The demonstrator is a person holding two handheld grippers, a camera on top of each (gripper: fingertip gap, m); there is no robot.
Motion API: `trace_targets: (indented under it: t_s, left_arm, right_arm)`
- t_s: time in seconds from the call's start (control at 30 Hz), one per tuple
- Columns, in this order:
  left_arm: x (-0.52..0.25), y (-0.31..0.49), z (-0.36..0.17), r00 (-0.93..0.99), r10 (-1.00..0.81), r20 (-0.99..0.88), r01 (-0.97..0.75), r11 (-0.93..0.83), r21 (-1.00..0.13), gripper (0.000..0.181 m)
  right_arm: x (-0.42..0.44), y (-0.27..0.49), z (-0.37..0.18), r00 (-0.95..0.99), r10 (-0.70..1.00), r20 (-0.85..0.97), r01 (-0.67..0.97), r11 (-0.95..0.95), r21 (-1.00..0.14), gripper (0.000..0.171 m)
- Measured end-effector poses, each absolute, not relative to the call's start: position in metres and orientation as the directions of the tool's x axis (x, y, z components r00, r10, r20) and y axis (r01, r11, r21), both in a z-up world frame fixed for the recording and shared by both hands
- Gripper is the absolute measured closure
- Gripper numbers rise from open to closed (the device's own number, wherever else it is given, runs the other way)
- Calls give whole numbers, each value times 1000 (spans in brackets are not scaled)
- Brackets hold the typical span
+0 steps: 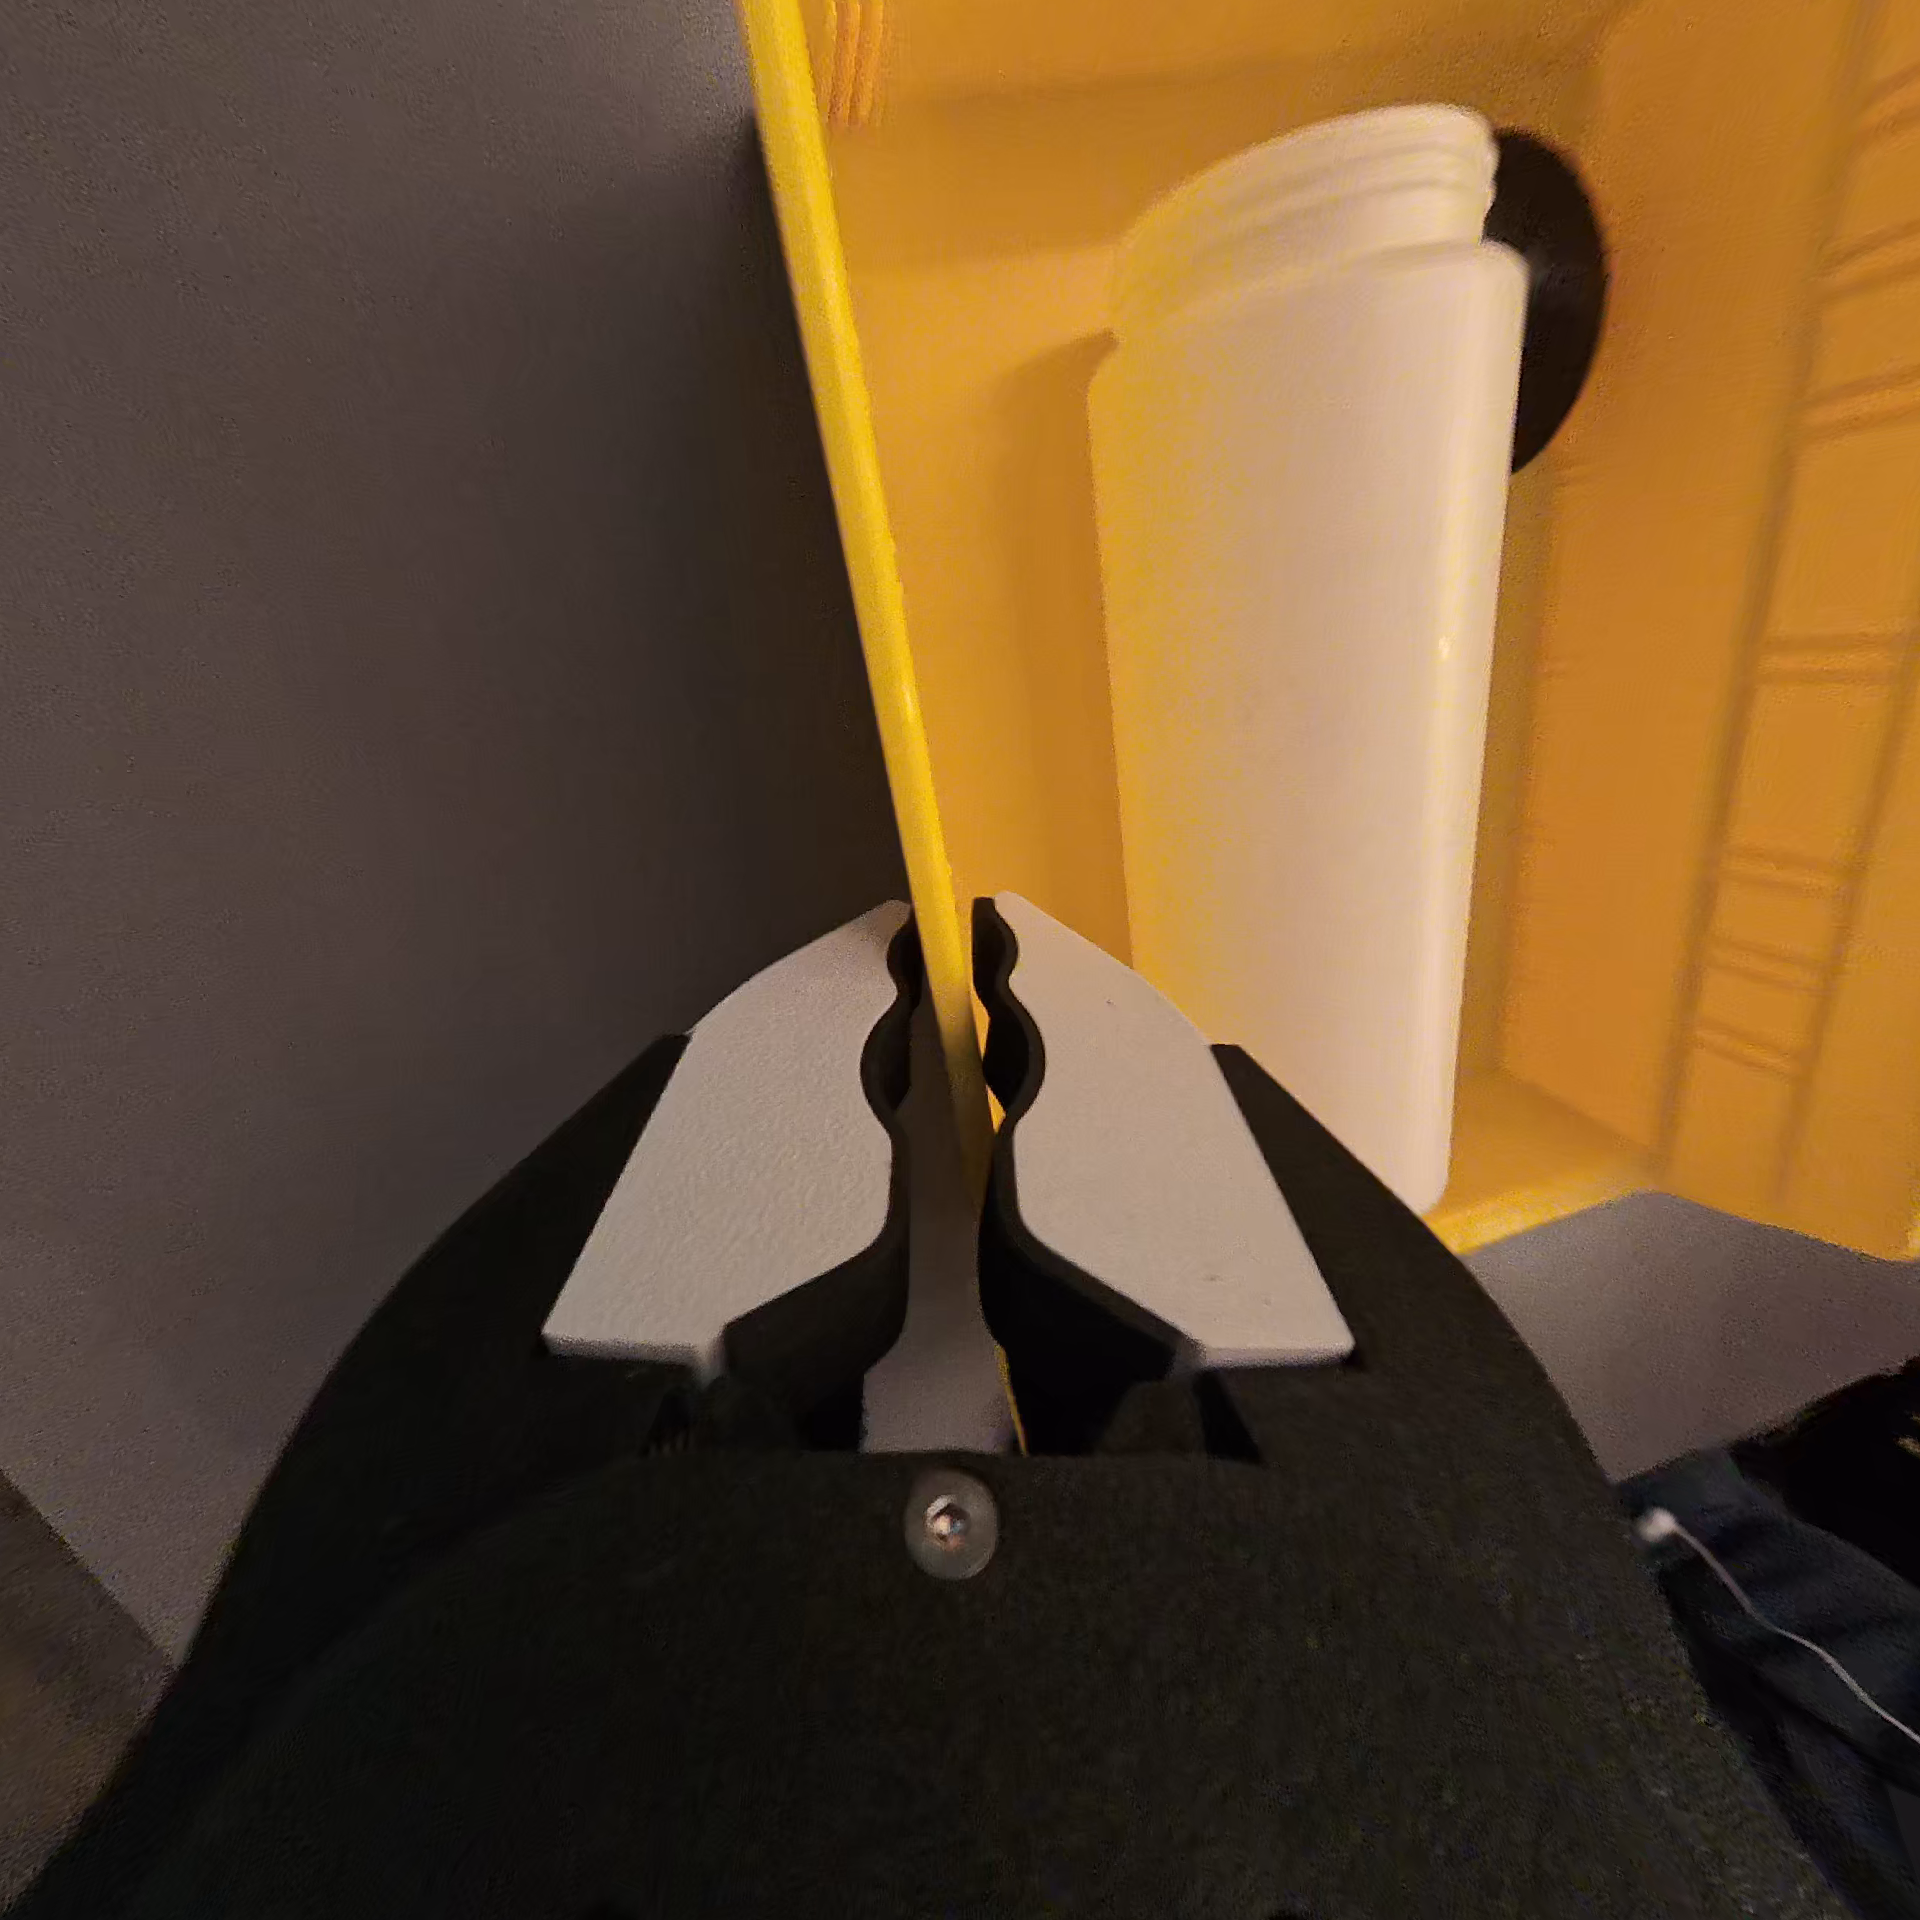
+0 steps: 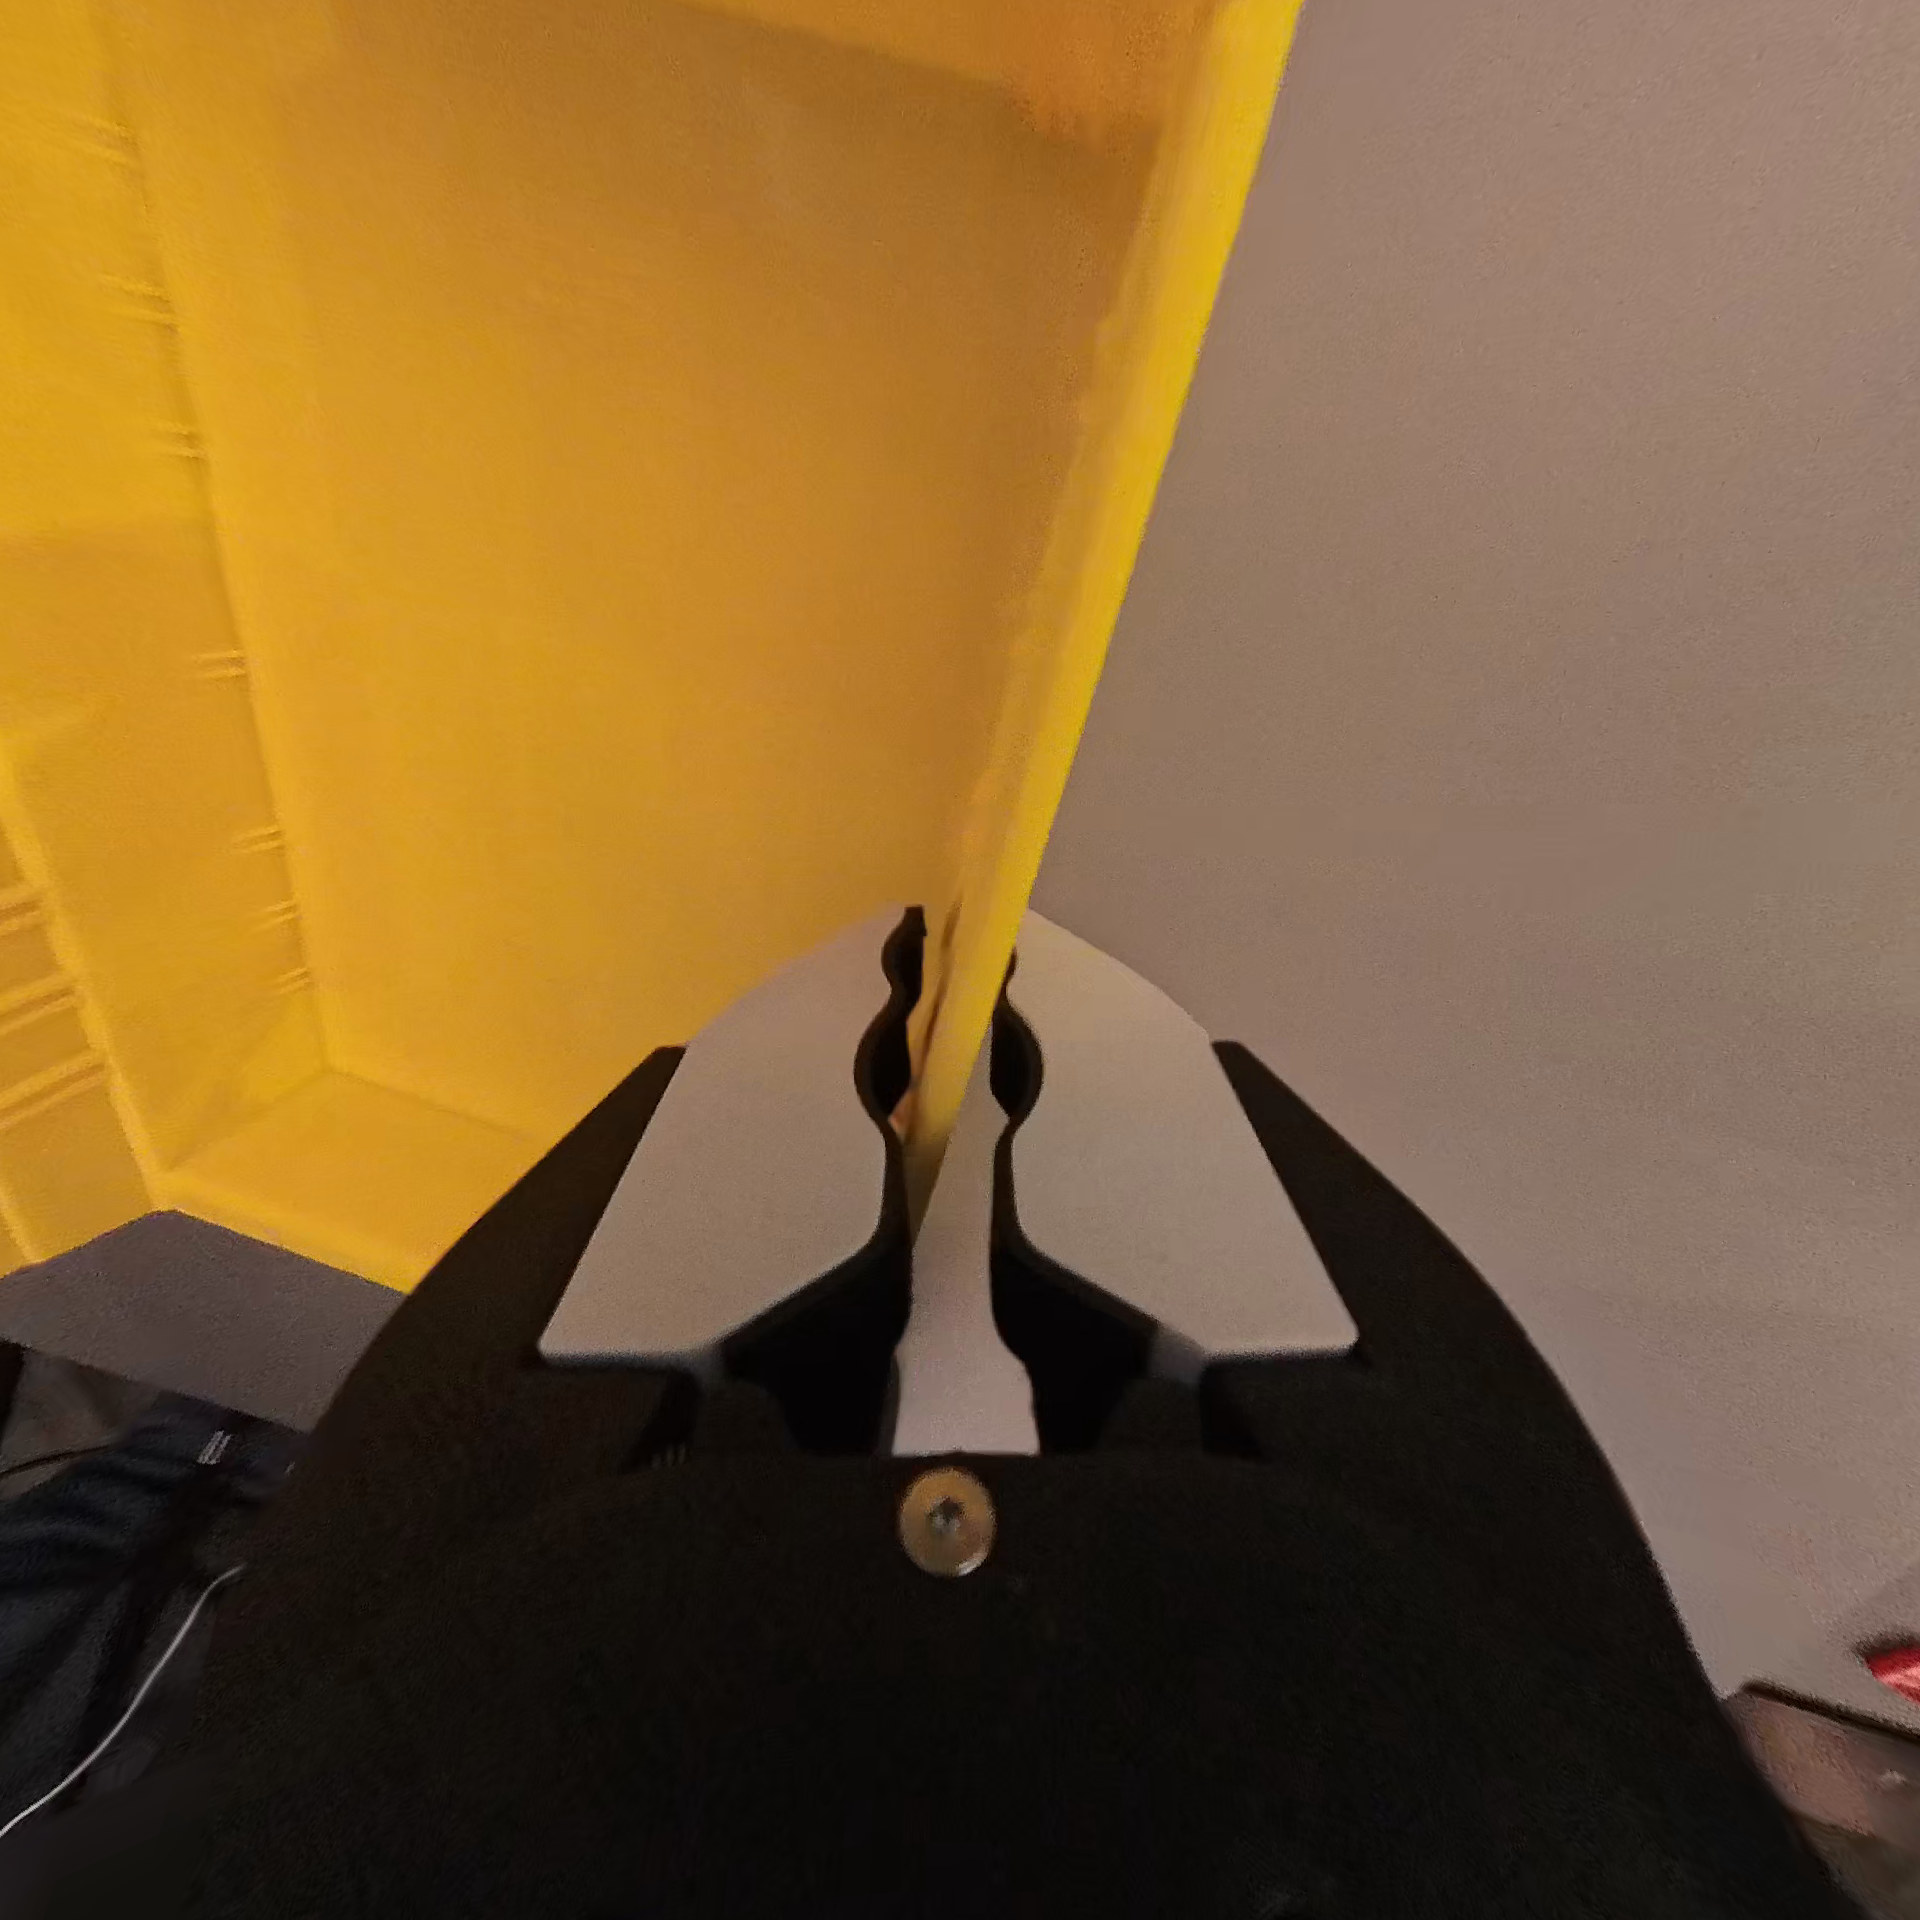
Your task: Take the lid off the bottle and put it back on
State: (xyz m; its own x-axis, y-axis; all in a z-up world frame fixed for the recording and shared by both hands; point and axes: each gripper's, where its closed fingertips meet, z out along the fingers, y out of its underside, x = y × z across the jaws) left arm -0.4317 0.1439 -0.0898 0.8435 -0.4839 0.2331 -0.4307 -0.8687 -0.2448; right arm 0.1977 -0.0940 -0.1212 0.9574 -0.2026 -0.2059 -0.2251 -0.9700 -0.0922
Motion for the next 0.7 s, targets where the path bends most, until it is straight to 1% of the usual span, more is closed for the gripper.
trace_targets:
  t_s: [0.07,0.1,0.17,0.2,0.23,0.3,0.33,0.37,0.4,0.43,0.5,0.53,0.6,0.63,0.7]
  left_arm:
    - [-434,146,-69,842,-488,229,-409,-855,-318,173]
    - [-435,146,-55,839,-504,207,-410,-834,-369,172]
    - [-429,145,-18,812,-560,166,-419,-756,-502,169]
    - [-420,143,4,793,-590,151,-409,-700,-586,163]
    - [-411,139,27,775,-617,134,-386,-631,-673,155]
    - [-392,129,74,750,-655,87,-292,-447,-846,143]
    - [-385,123,90,754,-654,65,-227,-353,-908,139]
    - [-378,117,100,759,-648,59,-163,-278,-947,139]
    - [-369,110,101,746,-662,70,-136,-254,-958,140]
    - [-361,104,88,729,-677,98,-164,-311,-936,139]
    - [-352,95,46,713,-685,148,-291,-482,-827,111]
    - [-351,90,26,708,-689,159,-358,-543,-759,110]
    - [-353,86,-8,716,-683,147,-455,-616,-643,104]
    - [-354,87,-21,725,-677,129,-484,-633,-604,104]
    - [-355,90,-42,742,-665,88,-524,-656,-544,100]
  right_arm:
    - [199,-87,-108,960,-180,-216,-220,-960,-174,144]
    - [201,-83,-96,960,-171,-220,-222,-947,-233,142]
    - [215,-75,-63,972,-172,-162,-223,-893,-390,136]
    - [220,-70,-40,978,-165,-128,-207,-846,-491,137]
    - [221,-64,-13,983,-144,-113,-183,-778,-601,136]
    - [211,-51,48,991,-84,-106,-135,-565,-814,136]
    - [203,-49,74,992,-55,-113,-125,-453,-883,136]
    - [196,-50,90,993,-29,-118,-121,-366,-923,133]
    - [193,-50,99,992,-28,-121,-124,-299,-946,131]
    - [192,-50,97,990,-32,-134,-137,-302,-943,129]
    - [193,-49,69,984,-63,-165,-176,-416,-892,117]
    - [197,-50,51,984,-92,-153,-178,-480,-859,112]
    - [215,-57,13,983,-170,-73,-158,-569,-807,105]
    - [223,-59,-3,982,-186,-39,-146,-611,-778,105]
    - [234,-66,-33,972,-228,-53,-203,-709,-675,105]
